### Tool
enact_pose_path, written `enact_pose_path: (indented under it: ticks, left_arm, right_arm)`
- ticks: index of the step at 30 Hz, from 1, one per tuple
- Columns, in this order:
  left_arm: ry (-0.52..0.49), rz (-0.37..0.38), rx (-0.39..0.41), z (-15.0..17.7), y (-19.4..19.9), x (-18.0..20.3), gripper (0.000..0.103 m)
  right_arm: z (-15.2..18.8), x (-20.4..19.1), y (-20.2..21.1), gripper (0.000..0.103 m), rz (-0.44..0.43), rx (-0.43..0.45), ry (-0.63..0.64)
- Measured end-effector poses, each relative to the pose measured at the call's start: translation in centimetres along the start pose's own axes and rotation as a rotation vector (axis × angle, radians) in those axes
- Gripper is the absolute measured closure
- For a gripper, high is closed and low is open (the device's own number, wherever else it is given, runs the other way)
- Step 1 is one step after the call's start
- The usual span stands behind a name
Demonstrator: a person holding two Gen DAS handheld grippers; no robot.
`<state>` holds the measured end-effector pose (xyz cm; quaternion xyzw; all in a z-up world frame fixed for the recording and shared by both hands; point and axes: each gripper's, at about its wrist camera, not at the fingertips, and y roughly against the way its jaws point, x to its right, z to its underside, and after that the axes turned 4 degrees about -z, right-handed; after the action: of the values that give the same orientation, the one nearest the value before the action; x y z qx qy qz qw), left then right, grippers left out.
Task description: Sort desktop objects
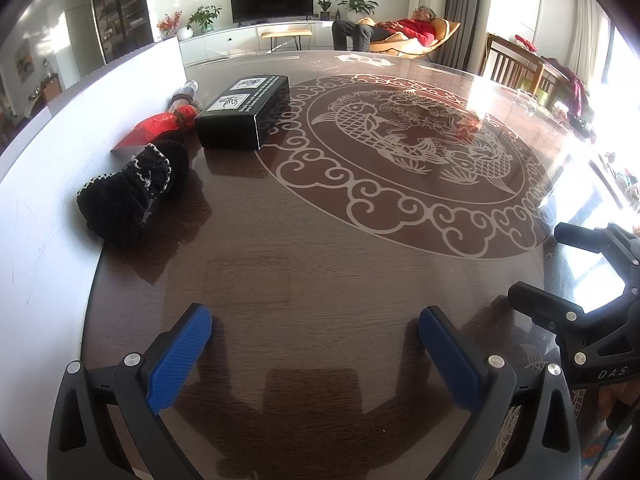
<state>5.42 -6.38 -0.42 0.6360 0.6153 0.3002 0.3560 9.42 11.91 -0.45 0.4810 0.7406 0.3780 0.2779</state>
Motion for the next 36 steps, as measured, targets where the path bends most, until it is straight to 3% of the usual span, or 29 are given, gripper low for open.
enact_pose_path:
  ticks: [26, 36]
  left_arm:
    - [0.034, -0.028, 0.008, 0.3, 0.3, 0.1, 0.0]
    - [0.058, -0.045, 0.01, -3.3, -2.2, 0.9, 0.0]
  right_arm:
    - [0.1, 0.0, -0.1, 0.0, -0.003, 0.001, 0.002]
    - [0.1, 0.0, -0.1, 0.0, -0.003, 0.001, 0.002]
